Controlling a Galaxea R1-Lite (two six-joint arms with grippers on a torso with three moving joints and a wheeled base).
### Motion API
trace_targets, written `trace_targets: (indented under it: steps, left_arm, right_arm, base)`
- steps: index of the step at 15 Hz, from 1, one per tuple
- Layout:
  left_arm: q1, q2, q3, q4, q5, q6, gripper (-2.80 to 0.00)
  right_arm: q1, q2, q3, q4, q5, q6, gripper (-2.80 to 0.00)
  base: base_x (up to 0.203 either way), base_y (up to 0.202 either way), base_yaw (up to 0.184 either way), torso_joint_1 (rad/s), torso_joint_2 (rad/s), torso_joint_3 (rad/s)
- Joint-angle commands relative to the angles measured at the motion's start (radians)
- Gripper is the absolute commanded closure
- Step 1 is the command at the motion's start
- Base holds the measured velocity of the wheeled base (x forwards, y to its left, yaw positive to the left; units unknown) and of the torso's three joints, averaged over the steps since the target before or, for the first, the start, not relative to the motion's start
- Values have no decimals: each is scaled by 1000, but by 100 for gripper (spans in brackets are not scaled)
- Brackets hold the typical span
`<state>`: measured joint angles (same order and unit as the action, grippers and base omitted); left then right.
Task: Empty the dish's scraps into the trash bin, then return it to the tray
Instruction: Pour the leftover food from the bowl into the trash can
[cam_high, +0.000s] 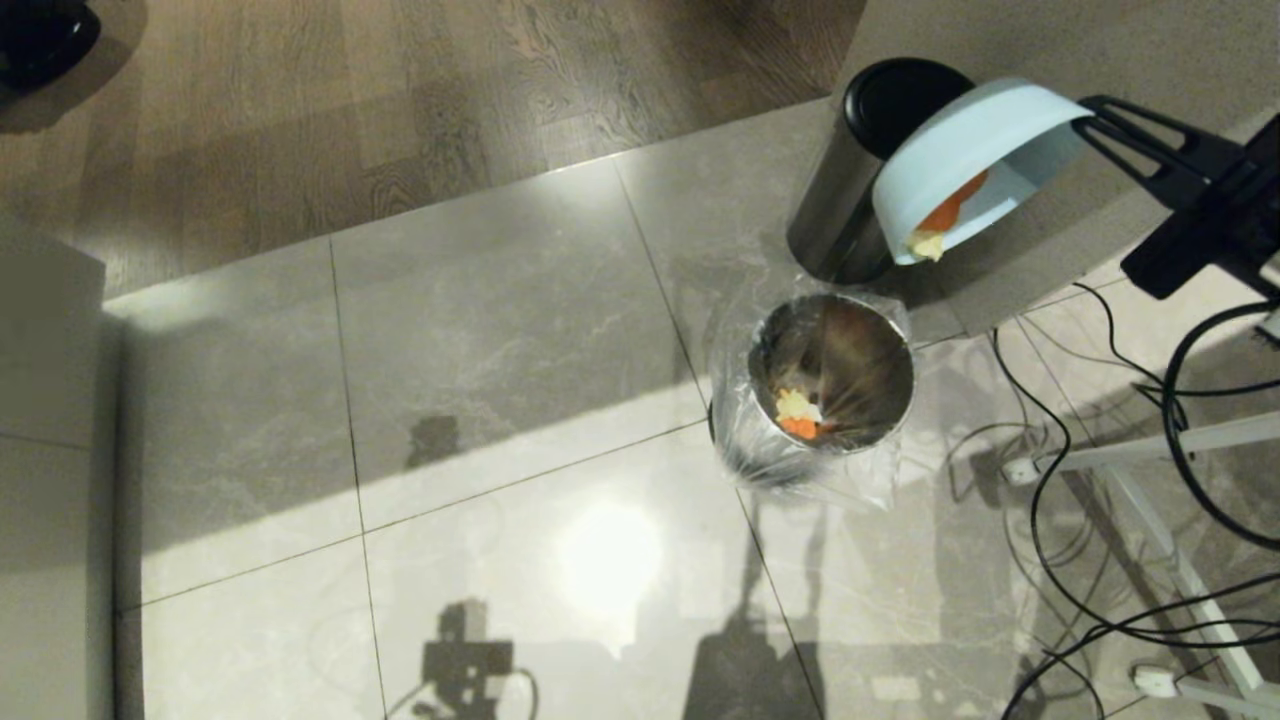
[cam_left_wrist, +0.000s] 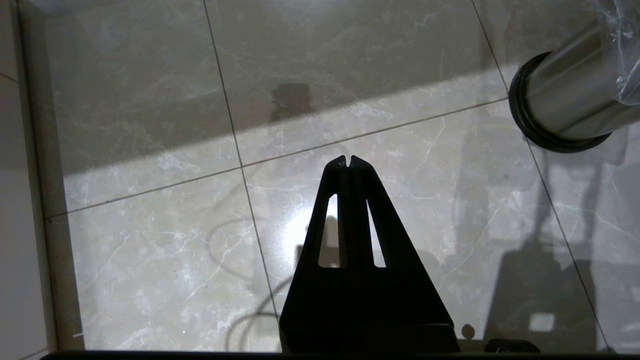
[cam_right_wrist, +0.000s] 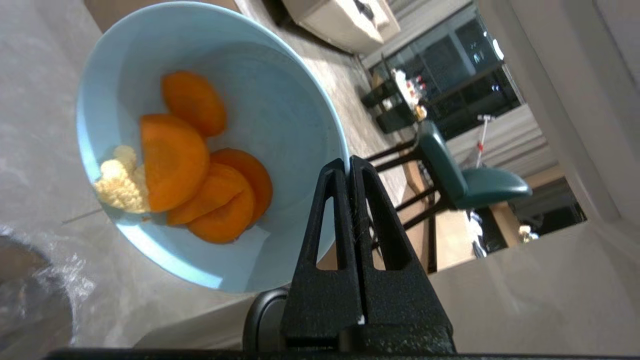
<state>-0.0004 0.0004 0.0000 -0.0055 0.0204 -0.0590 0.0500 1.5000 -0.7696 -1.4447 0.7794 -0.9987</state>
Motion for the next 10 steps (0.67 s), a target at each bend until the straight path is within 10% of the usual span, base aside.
trace_targets:
  steps: [1,10]
  left_arm:
    - [-1,1,0,-1,1,-1,0]
    - [0,1,0,-1,1,-1,0]
  right_arm:
    - [0,7,-21,-7,12,3,0]
    - [-9,-12,-5,-31,30,27,0]
  base:
    - [0,0,0,0,0,0]
    - [0,0,0,0,0,0]
